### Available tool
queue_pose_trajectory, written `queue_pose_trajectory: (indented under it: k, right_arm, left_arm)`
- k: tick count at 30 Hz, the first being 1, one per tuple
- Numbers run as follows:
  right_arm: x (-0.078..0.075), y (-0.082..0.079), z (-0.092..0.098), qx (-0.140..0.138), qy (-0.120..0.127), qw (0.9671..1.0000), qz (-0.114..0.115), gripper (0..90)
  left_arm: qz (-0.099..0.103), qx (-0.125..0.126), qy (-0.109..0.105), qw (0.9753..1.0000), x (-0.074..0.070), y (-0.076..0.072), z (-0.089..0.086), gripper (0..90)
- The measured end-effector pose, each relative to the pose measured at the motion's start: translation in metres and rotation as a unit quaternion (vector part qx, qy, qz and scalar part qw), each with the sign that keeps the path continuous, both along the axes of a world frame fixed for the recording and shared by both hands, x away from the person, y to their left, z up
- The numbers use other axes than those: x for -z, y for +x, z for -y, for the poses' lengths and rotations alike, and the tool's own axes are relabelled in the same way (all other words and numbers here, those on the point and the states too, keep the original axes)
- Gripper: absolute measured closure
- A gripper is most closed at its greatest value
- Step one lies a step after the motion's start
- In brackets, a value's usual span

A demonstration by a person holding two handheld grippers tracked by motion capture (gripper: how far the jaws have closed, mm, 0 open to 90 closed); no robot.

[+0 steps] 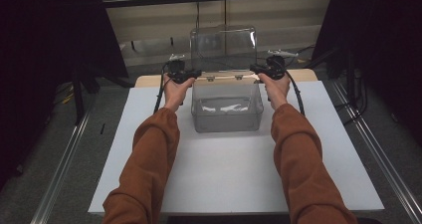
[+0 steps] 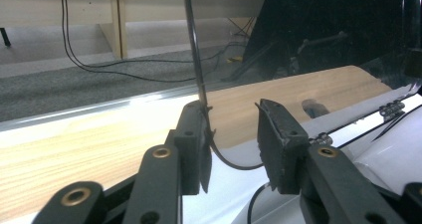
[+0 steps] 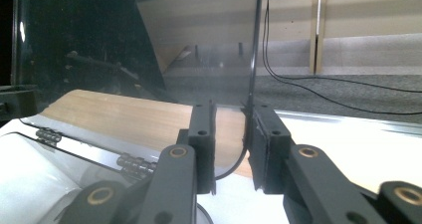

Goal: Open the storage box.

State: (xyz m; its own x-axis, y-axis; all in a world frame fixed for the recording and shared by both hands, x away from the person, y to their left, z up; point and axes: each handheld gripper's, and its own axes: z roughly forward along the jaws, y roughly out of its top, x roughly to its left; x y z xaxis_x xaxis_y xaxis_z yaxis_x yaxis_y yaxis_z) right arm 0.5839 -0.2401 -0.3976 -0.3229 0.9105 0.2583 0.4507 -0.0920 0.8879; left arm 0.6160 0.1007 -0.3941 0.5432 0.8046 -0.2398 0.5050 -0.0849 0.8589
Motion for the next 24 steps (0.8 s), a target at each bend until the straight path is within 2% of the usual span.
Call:
queue_pose_trajectory:
  k: [5,8,9,14,24]
  right_arm:
    - [0.002,0.002,0.001,0.001,0.012,0.9999,-0.012,72.0]
    - [-0.001,0.006,0.000,-0.005,-0.005,0.9996,-0.028,70.2]
    - [-0.001,0.006,0.001,-0.006,-0.002,0.9995,-0.031,70.4]
    - [0.002,0.009,0.002,-0.006,0.012,0.9992,-0.039,69.1]
    - [0.009,0.011,0.002,-0.002,0.036,0.9977,-0.057,64.2]
  left_arm:
    - [-0.014,-0.003,-0.003,0.9999,0.000,0.001,0.000,63.4]
    - [-0.016,0.000,0.003,0.9999,0.001,0.002,0.000,61.0]
    - [-0.018,0.000,-0.002,0.9998,0.001,0.003,-0.001,61.0]
    - [-0.027,0.001,0.001,0.9996,0.003,0.004,0.000,58.0]
    - [-0.048,-0.008,-0.009,0.9988,0.005,0.006,0.000,53.9]
